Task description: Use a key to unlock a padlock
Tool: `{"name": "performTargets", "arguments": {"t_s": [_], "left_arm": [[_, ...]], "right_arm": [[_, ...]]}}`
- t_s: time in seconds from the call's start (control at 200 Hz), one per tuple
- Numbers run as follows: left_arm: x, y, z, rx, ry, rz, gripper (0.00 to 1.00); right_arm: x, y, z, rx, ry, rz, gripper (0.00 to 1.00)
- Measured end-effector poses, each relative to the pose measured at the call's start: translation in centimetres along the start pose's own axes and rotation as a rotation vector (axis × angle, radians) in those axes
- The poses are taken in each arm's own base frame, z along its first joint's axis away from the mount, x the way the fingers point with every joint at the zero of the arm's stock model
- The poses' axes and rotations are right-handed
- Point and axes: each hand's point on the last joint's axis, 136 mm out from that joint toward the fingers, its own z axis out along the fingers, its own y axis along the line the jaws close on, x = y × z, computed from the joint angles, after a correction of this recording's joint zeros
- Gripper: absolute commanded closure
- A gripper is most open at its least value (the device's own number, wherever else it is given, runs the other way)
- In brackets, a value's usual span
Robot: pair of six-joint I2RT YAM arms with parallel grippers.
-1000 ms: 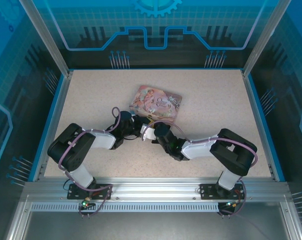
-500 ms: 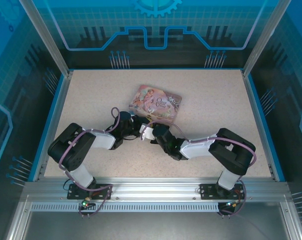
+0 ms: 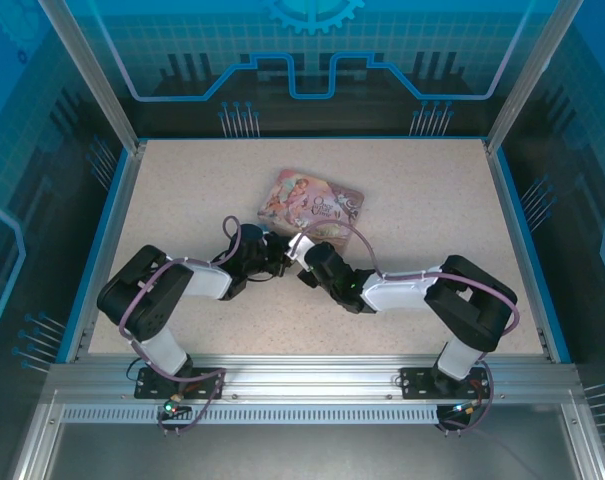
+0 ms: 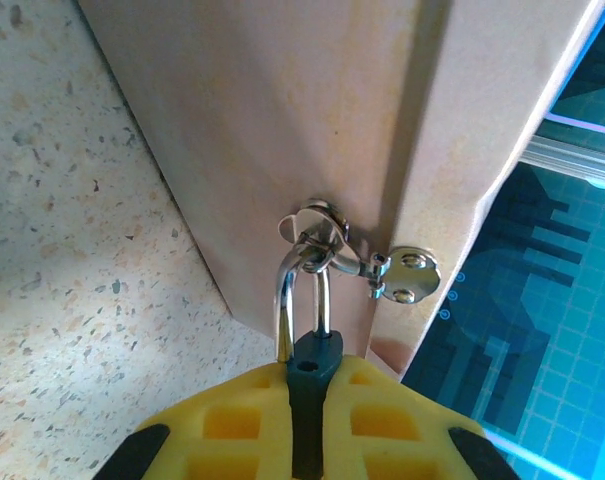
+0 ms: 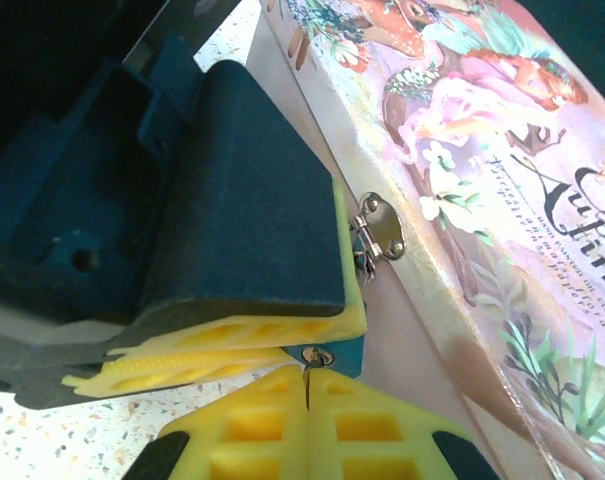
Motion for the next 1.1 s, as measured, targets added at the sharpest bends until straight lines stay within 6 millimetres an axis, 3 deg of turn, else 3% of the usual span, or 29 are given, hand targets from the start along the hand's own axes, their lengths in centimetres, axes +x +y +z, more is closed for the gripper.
{"name": "performTargets", "arguments": {"t_s": [0.195, 0.385, 0.515, 0.635, 0.865, 1.101], "left_arm": [[0.1, 0.3, 0.0, -0.011, 0.002, 0.009, 1.00], [0.0, 1.0, -0.1, -0.027, -0.004, 0.057, 1.00], [-0.1, 1.5, -0.2, -0.050, -0.008, 0.119, 1.00], [-0.3, 2.0, -0.4, -0.084, -0.019, 0.192, 1.00], [-0.8, 1.8, 0.3, -0.158, -0.037, 0.339, 0.99], [-1.1, 1.6, 1.2, -0.276, -0.083, 0.505, 0.87]], "right_arm": [[0.5, 0.2, -0.9, -0.049, 0.010, 0.048, 0.67], [0.6, -1.4, -4.1, -0.114, 0.019, 0.113, 0.49], [-0.2, -5.1, -5.8, -0.101, 0.006, 0.254, 0.49], [0.5, -7.9, -5.9, -0.049, 0.053, 0.364, 0.48], [1.9, -9.5, -5.8, 0.022, 0.141, 0.428, 0.47], [3.1, -10.4, -6.0, 0.084, 0.190, 0.436, 0.47]]}}
